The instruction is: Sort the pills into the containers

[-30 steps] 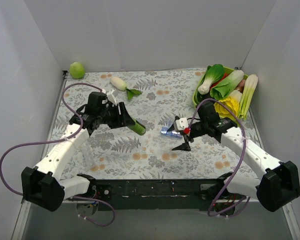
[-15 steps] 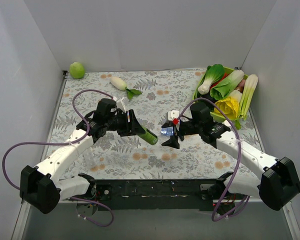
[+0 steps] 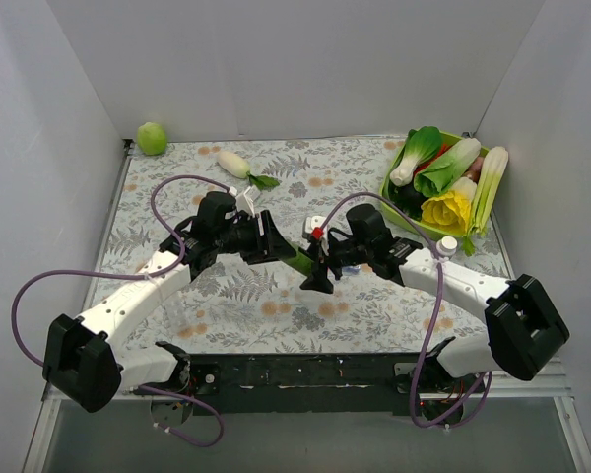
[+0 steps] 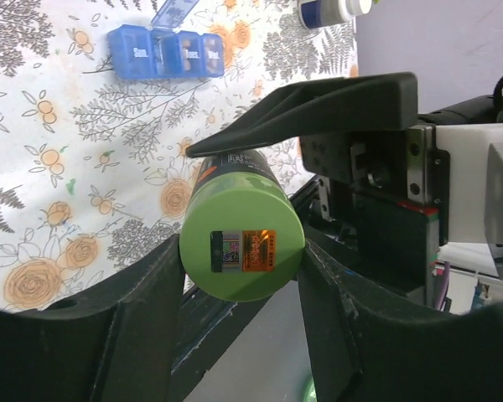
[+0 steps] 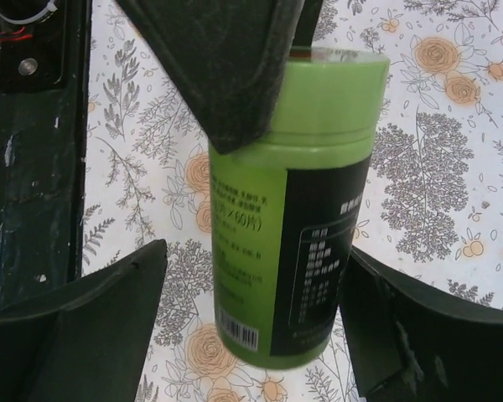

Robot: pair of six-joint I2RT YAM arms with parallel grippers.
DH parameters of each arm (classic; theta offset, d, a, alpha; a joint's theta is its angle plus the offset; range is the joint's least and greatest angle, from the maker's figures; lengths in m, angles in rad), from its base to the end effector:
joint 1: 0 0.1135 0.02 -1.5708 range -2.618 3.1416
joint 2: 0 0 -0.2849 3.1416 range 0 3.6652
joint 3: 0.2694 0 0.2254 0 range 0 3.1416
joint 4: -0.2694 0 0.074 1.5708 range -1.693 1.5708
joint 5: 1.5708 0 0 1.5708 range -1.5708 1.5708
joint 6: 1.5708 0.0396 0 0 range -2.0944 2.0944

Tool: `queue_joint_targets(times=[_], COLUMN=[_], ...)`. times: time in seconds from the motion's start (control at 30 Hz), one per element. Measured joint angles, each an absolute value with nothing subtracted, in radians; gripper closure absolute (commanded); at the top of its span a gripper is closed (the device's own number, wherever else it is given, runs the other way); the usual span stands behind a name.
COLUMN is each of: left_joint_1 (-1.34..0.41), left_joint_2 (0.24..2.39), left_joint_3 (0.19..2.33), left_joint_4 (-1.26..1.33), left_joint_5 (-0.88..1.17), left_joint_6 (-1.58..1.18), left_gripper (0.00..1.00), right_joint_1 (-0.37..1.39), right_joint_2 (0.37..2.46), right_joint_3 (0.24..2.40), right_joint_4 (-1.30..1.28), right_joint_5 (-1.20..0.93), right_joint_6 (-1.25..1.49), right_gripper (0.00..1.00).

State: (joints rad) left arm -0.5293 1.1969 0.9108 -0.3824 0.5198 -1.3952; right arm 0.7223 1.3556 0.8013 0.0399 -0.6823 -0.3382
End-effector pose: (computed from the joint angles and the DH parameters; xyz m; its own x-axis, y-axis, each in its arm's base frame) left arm 0.1854 -0.1313 0.3078 -0.8562 -0.4892 0.1660 -0.3914 0.4046 -0.8265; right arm 0.1836 0.1950 0.2769 -0.0413 -0.3796 -0.9242 -0.9951 0.0990 0.0038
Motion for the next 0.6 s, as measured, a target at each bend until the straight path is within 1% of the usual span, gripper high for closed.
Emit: queue_joint_targets(times=[0.07, 0.1, 0.13, 0.17, 0.23, 0.3, 0.33, 0.37, 0.4, 0.5, 0.6], left_joint_1=[-0.532, -0.532, -0.532, -0.532, -0.532, -0.532, -0.532, -0.532, -0.532, -0.537, -0.535], left_joint_2=[1.196, 1.195, 1.193, 1.189, 1.177, 1.167, 1.161, 1.154, 1.148, 1.096, 0.998], left_joint_3=[0.901, 0.894, 0.884, 0.876, 0.857, 0.847, 0.844, 0.842, 0.841, 0.840, 0.839], left_joint_4=[-0.349, -0.335, -0.325, -0.315, -0.299, -0.289, -0.286, -0.285, -0.284, -0.279, -0.263], left_joint_5=[0.527, 0.532, 0.537, 0.542, 0.547, 0.548, 0.546, 0.546, 0.544, 0.517, 0.490], left_joint_6=[-1.415, -1.423, -1.431, -1.437, -1.450, -1.460, -1.462, -1.463, -1.461, -1.428, -1.362], left_gripper=[0.93, 0.92, 0.92, 0.91, 0.88, 0.62, 0.51, 0.33, 0.23, 0.03, 0.02], right_joint_1=[0.727, 0.729, 0.730, 0.730, 0.728, 0.730, 0.730, 0.730, 0.729, 0.730, 0.730], right_joint_2=[1.372, 1.379, 1.383, 1.383, 1.383, 1.383, 1.381, 1.378, 1.372, 1.332, 1.263], right_joint_3=[0.813, 0.819, 0.824, 0.825, 0.826, 0.826, 0.826, 0.826, 0.827, 0.827, 0.826], right_joint_4=[0.051, 0.058, 0.064, 0.068, 0.068, 0.070, 0.070, 0.068, 0.064, 0.014, -0.065], right_joint_5=[-0.671, -0.667, -0.662, -0.658, -0.661, -0.664, -0.667, -0.669, -0.674, -0.710, -0.751], right_joint_6=[-0.329, -0.321, -0.314, -0.309, -0.290, -0.294, -0.297, -0.303, -0.316, -0.381, -0.461], right_gripper=[0.33, 0.40, 0.62, 0.74, 0.94, 0.99, 0.99, 0.99, 0.99, 0.99, 0.99])
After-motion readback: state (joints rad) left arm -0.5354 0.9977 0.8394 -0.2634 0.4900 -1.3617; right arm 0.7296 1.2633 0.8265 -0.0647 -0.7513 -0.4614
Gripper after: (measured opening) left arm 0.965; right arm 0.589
